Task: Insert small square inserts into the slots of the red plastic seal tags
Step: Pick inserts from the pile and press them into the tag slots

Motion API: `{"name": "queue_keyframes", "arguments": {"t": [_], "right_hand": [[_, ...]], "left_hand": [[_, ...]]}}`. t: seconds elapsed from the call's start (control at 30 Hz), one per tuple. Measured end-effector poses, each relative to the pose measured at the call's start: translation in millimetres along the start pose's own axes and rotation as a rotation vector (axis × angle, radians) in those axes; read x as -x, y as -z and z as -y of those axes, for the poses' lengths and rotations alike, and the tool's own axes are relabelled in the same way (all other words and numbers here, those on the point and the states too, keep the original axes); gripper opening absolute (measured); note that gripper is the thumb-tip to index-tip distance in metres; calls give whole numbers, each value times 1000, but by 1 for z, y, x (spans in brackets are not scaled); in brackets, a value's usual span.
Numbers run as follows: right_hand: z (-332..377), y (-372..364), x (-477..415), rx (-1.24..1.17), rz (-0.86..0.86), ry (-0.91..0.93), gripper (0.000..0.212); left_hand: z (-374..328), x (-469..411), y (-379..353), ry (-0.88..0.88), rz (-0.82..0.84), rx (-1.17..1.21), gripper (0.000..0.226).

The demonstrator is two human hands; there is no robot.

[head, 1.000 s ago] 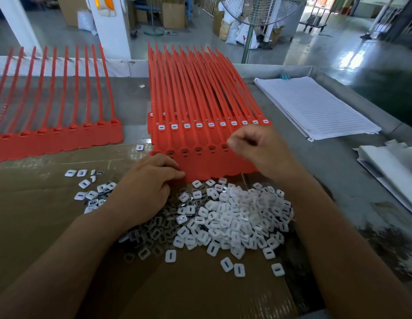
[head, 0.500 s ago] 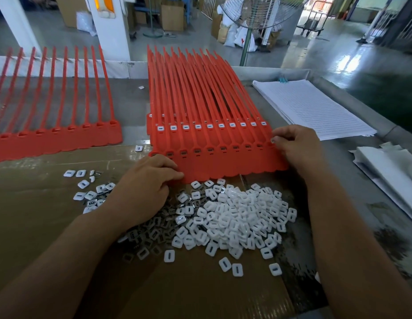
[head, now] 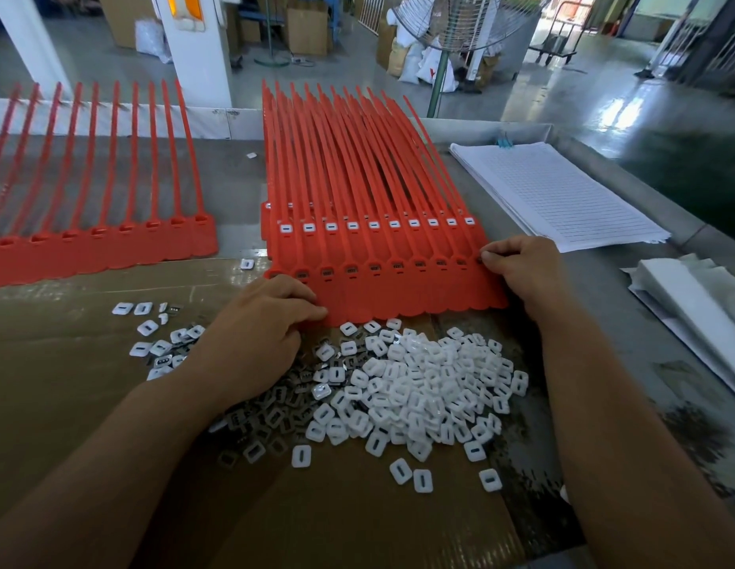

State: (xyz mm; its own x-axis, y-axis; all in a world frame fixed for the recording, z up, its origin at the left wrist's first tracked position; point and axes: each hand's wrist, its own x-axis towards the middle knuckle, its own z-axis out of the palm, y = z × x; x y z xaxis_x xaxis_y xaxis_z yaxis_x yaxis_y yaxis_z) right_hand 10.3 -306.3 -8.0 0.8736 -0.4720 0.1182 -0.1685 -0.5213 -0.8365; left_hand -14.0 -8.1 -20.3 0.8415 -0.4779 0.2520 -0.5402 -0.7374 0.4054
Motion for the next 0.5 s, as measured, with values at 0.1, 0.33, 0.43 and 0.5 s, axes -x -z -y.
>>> {"name": "queue_keyframes", "arguments": {"t": [0.1,0.33,0.43,0.5], "right_hand": [[0,1,-1,13,-5,-20,9],[-2,1,-3,12,-24,-47,6],[-3,1,-5,12,2,-56,23],[-3,1,-5,17,34,-51,30]], "left_hand": [[-1,-1,0,-1,-4,-1,44],[-1,-1,0,3,-1,-2,44],[-1,0,0,3,1,0,43],[-1,0,0,5,4,1,43]]}}
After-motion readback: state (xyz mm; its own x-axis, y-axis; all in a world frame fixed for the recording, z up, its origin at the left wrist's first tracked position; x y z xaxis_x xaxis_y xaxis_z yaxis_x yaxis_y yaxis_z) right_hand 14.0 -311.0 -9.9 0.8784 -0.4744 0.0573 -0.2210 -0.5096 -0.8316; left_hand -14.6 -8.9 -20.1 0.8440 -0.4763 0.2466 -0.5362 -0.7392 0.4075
